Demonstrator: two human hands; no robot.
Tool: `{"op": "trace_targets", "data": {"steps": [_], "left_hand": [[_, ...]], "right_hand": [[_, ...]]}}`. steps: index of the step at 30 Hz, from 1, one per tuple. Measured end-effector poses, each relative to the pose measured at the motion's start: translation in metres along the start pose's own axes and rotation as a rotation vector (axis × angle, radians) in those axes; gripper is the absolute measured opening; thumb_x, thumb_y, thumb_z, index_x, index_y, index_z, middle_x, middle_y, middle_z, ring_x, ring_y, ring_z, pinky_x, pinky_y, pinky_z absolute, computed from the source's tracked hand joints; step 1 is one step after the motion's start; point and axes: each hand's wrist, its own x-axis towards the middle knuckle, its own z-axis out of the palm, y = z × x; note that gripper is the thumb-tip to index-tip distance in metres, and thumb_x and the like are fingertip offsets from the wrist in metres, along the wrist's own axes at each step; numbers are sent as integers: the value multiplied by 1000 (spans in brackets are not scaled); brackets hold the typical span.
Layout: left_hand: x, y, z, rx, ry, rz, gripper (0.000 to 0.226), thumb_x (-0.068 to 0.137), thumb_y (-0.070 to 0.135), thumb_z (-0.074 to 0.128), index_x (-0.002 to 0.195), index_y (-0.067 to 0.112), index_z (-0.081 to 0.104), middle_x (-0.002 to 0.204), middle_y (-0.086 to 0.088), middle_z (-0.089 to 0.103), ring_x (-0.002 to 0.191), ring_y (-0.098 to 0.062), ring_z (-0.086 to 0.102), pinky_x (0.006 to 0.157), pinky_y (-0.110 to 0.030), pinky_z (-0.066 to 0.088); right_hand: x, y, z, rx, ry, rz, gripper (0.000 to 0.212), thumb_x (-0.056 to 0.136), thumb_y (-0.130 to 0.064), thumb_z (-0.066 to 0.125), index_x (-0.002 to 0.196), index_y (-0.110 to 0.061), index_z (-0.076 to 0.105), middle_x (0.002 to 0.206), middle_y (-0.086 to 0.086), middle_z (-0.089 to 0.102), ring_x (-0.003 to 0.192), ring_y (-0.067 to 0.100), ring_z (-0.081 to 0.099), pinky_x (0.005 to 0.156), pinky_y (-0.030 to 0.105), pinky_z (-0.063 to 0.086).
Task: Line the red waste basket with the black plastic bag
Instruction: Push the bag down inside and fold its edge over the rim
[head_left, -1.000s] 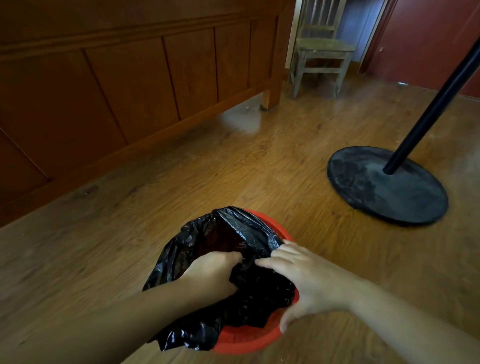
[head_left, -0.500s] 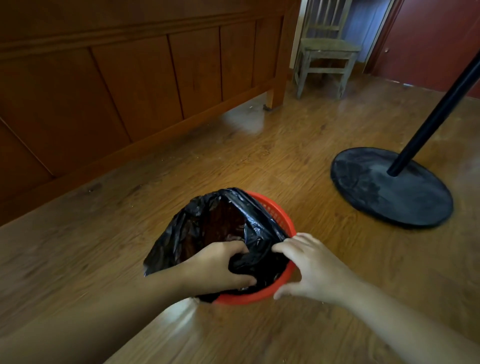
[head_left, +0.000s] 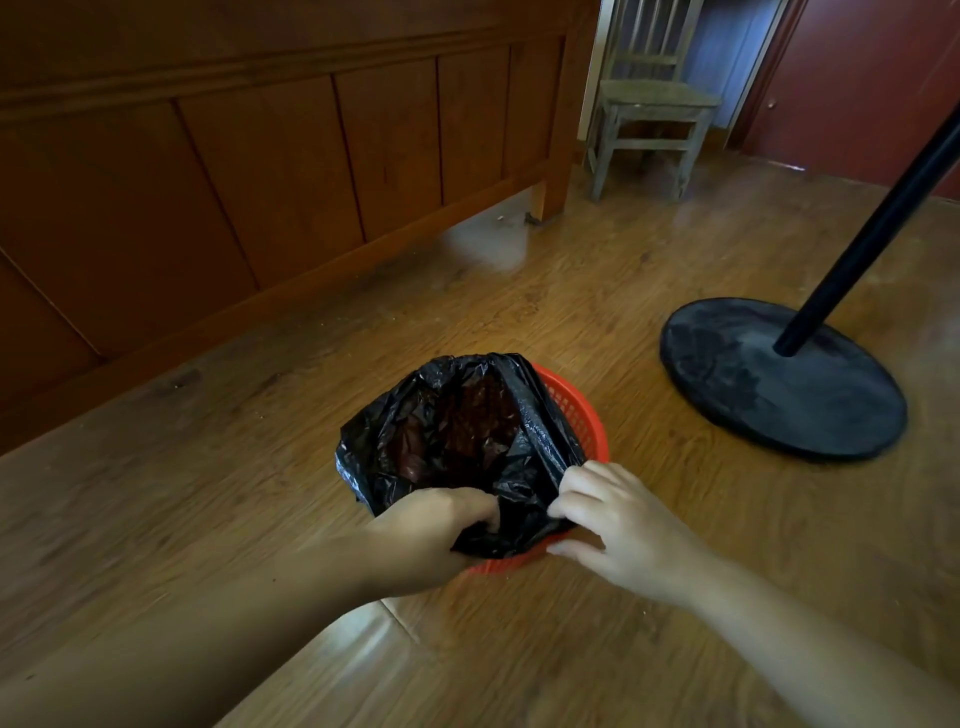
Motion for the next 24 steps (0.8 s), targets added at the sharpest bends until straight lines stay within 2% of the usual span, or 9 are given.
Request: {"op": "trace_targets", "data": {"steps": [3,5,8,10,11,15,18,21,24], "left_hand": [[0,-8,-7,-12,-11,6,17,80,13,64,95,16,57,87,13,52,80,0,48,67,-6,34],[-1,-15,-12,6,-9,21,23,80,13,64,101,18,58,95,9,60,85,2,49,75,-12,40],[-5,-20,-16,107,48,114,9,82,12,62,90,11,60,87,-3,64,81,-14,57,73,-27,46],[-7,-22,-17,147,84,136,5,83,13,61,87,8,61,82,-6,64,79,-20,58,73,-31,46],[-8,-23,-17,144,91,128,6,84,12,61,88,8,62,83,-6,65,80,-20,58,74,-30,46],[-9,-29,-16,99,152,100,7,83,12,63,89,10,65,85,-2,68,82,-15,59,83,-9,33],[-11,-31,-16,94,194,106,9,79,13,68,88,11,69,87,-1,70,86,-14,63,95,-27,38],[-15,-32,-12,134,330,101,12,70,6,75,79,12,71,89,-1,72,90,-16,65,83,-40,48],[-17,-32,-9,115,442,0,12,70,5,76,76,15,71,96,-1,68,96,-19,60,77,-43,49]], "right_hand": [[-6,9,-5,-38,10,-52,15,78,-19,68,91,-18,62,81,-6,54,79,10,47,75,26,41],[-8,13,-8,-79,29,-72,14,77,-13,69,89,-17,62,78,-6,55,76,12,51,73,28,44],[-11,19,-10,-126,52,-79,14,77,-7,68,86,-15,63,76,-4,57,73,16,54,71,32,47],[-13,22,-9,-155,54,-76,15,78,-4,66,87,-15,62,76,-4,58,73,16,54,73,29,43],[-14,23,-8,-167,50,-74,16,78,-2,65,87,-15,62,76,-4,58,73,15,53,74,27,42],[-16,26,-5,-153,27,-61,21,74,3,67,84,-15,64,75,-3,58,70,16,55,71,28,46],[-16,25,-2,-115,-8,-67,19,74,2,67,84,-14,64,75,-3,60,71,16,57,70,29,47],[-19,26,2,-55,-37,18,21,77,-4,67,92,-16,59,80,-7,59,74,12,56,72,28,48],[-24,27,3,-1,-26,103,23,78,-8,67,96,-18,55,80,-11,52,74,8,51,71,27,49]]}}
